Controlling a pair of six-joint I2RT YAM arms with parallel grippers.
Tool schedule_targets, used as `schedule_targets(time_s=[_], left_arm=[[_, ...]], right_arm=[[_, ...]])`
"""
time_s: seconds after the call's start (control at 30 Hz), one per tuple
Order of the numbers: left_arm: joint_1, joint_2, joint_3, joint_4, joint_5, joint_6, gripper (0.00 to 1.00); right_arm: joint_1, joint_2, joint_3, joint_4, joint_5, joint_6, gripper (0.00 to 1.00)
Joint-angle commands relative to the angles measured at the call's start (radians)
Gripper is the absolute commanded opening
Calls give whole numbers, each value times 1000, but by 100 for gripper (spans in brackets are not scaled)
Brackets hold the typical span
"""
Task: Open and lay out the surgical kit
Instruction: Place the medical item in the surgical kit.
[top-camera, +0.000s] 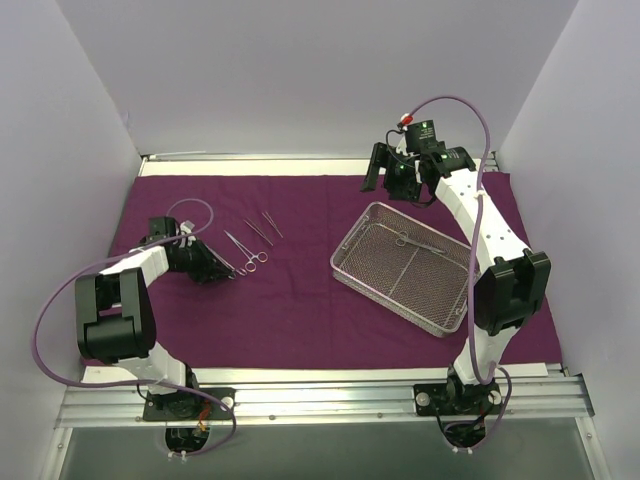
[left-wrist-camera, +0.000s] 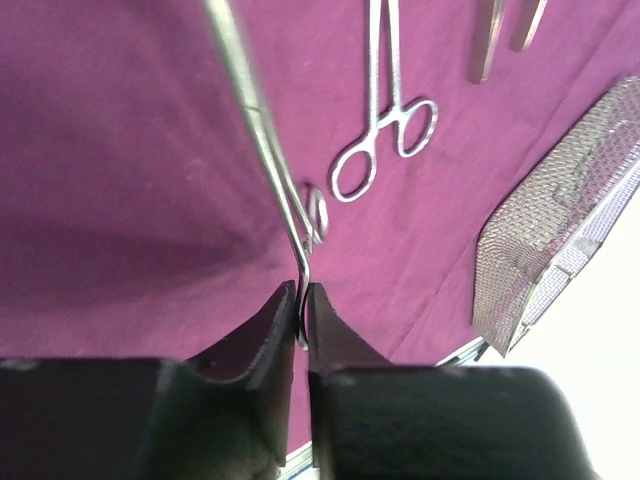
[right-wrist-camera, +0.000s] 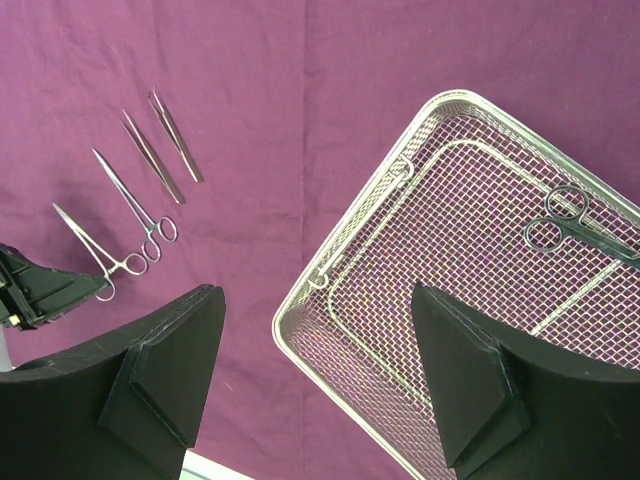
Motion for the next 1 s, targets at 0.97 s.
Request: schedule_targets(time_s=[0.97], left_arm=[[43, -39, 203, -290, -224, 130, 28]], right_arm=[[-61, -9, -68, -38, 13, 98, 68]])
